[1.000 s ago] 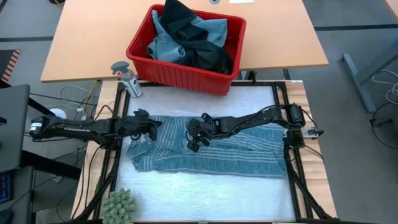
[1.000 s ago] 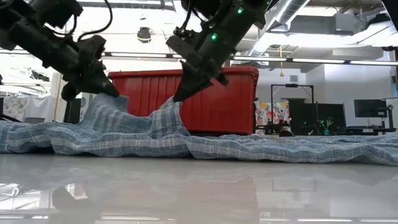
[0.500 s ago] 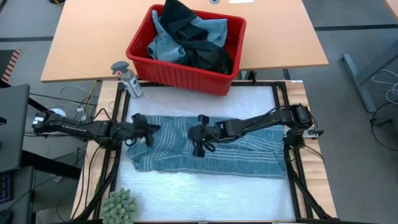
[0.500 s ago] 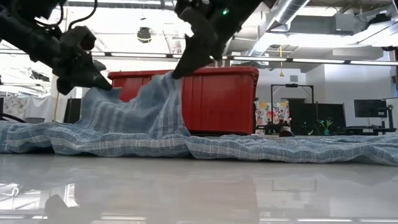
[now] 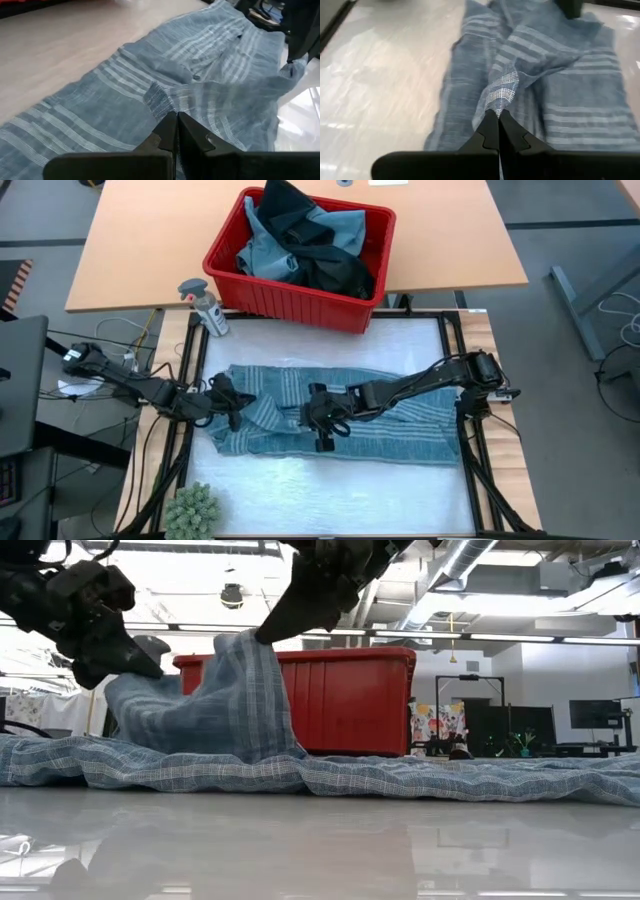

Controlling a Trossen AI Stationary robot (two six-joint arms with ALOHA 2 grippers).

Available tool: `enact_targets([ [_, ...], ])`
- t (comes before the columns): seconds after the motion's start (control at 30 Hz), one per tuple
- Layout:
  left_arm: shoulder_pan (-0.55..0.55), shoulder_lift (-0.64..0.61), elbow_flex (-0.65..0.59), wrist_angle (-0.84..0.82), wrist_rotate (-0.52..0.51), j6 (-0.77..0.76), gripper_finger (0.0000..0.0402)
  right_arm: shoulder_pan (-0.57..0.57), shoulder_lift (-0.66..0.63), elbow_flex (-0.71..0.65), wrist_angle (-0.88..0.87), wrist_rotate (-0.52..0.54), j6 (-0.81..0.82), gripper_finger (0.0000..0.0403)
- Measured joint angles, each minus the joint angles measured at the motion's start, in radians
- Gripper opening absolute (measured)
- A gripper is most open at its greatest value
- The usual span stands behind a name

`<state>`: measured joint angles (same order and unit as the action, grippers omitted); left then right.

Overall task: Fold Laundry from Bin
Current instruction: Fold the light blue shirt

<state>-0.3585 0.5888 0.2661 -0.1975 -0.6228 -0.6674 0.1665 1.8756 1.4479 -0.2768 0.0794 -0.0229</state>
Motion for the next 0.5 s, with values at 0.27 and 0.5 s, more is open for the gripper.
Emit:
enact_targets([
  [0.27, -0.036, 0.0, 0.0, -0.018, -0.019, -0.015, 0.0, -0.007, 0.037, 0.0, 0.056, -0.045, 0.002, 0.0016],
  [0.5, -0.069, 0.042, 0.0, -0.021, -0.005, -0.048, 0.0, -0.005, 0.08, -0.002, 0.044, -0.064, 0.021, 0.0016],
])
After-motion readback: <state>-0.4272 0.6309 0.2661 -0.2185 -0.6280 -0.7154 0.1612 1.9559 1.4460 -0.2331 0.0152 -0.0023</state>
